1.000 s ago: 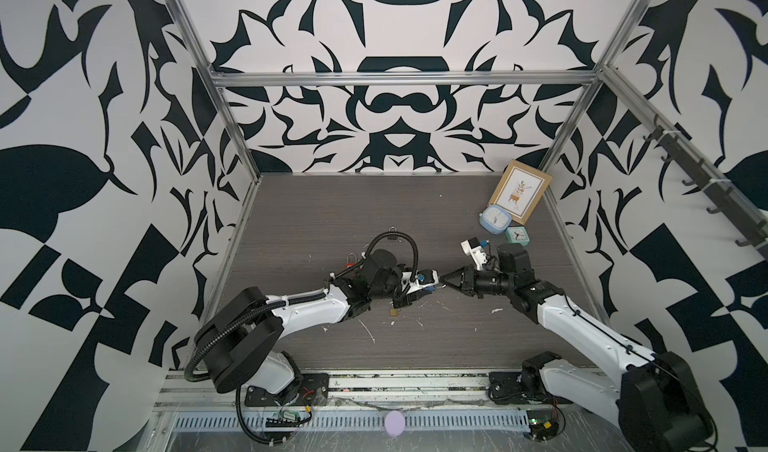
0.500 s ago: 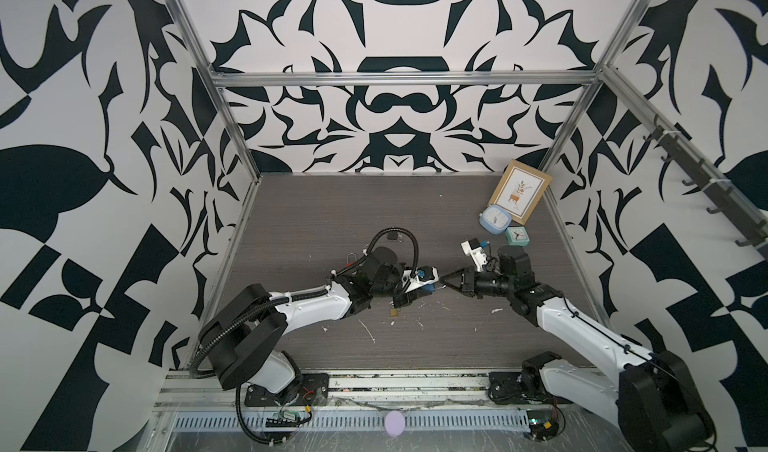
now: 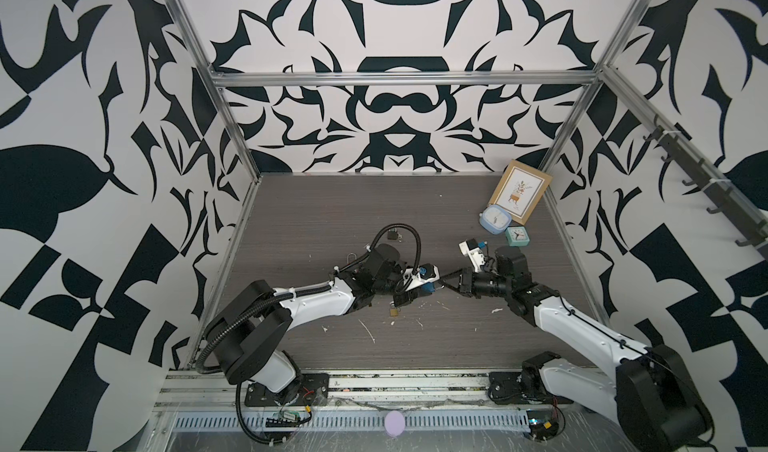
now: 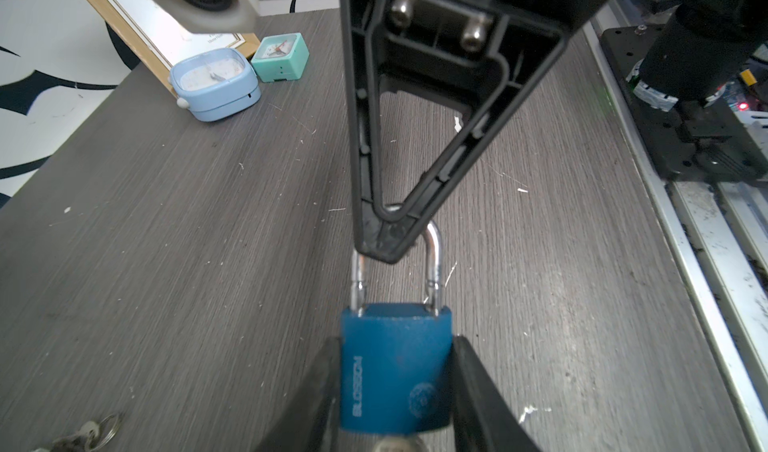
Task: Lock with the key
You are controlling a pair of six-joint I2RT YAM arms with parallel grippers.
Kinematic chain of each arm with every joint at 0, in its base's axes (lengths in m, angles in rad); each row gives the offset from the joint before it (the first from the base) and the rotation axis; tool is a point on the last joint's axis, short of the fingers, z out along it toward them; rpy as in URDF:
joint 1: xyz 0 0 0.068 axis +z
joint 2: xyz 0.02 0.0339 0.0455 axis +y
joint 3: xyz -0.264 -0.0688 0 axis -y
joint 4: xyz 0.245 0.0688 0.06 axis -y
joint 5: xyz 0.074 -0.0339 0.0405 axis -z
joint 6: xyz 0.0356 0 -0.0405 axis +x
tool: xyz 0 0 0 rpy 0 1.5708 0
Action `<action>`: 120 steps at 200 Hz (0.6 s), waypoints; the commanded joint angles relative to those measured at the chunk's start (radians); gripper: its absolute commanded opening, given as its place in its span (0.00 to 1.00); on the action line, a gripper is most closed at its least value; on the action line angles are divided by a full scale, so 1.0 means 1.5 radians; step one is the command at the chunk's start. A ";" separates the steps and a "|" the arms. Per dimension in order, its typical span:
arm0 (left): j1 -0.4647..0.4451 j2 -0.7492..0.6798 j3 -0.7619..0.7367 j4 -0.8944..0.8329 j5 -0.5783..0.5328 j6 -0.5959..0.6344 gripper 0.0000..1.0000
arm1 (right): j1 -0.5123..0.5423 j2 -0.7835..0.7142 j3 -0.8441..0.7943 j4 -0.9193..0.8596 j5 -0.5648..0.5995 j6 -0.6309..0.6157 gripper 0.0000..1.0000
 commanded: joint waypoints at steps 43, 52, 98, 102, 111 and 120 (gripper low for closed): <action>-0.003 0.011 0.087 0.168 0.025 -0.050 0.00 | 0.088 0.056 -0.021 0.058 -0.002 0.023 0.00; -0.003 0.011 0.087 0.183 0.020 -0.054 0.00 | 0.095 0.064 -0.024 0.068 0.001 0.027 0.00; -0.001 0.006 0.083 0.238 -0.004 -0.071 0.00 | 0.116 0.099 -0.033 0.102 0.016 0.042 0.00; 0.000 0.006 0.083 0.242 -0.004 -0.073 0.00 | 0.119 0.102 -0.033 0.103 0.017 0.043 0.00; 0.003 0.006 0.083 0.252 -0.007 -0.078 0.00 | 0.122 0.110 -0.034 0.106 0.016 0.042 0.00; 0.006 0.007 0.084 0.261 -0.010 -0.083 0.00 | 0.126 0.116 -0.035 0.109 0.017 0.042 0.00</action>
